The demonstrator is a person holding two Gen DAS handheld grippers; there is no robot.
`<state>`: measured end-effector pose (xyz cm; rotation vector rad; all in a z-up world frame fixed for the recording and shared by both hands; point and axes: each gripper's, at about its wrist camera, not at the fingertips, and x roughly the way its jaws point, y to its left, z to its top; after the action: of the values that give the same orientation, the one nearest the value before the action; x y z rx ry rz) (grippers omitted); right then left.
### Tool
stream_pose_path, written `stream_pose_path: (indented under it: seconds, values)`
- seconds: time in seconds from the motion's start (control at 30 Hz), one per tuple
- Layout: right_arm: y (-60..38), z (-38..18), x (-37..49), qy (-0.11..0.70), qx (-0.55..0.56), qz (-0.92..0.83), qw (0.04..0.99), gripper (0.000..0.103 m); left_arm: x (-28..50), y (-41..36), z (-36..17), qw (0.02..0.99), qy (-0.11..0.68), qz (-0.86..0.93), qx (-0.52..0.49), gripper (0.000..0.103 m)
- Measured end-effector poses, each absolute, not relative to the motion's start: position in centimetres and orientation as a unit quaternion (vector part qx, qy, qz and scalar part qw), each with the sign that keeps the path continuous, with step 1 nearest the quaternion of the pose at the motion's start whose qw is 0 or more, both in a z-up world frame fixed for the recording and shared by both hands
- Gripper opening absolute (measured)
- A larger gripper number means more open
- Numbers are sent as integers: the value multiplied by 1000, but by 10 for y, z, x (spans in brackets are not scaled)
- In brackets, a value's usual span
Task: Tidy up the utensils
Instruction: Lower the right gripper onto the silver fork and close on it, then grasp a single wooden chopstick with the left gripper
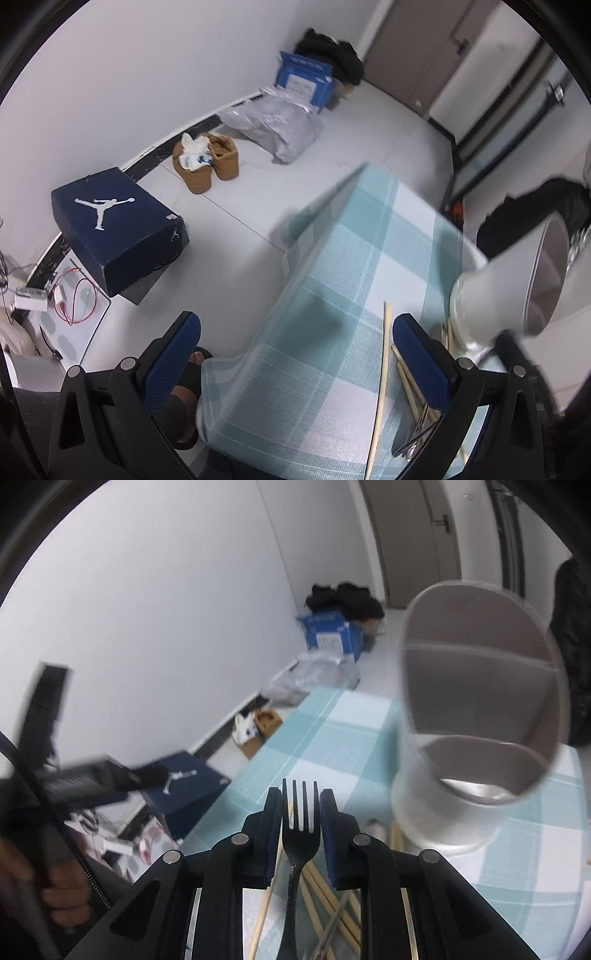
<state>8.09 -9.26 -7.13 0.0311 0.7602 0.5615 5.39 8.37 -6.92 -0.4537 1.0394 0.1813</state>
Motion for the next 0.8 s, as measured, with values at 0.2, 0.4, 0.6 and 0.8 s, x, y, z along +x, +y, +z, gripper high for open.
stream_pose_path:
  seconds: [0.2, 0.4, 0.6, 0.8]
  values:
    - [-134, -52, 67, 339, 64, 259, 902, 19, 72, 47, -86, 829, 534, 64, -157, 102]
    - [-161, -48, 56, 318, 84, 254, 909, 18, 87, 25, -96, 823, 552, 75, -110, 95]
    - [-181, -47, 52, 312, 105, 254, 910, 17, 99, 17, -110, 808, 572, 99, -101, 74]
    - [-196, -47, 52, 313, 127, 255, 906, 17, 105, -4, -104, 818, 560, 107, -75, 44]
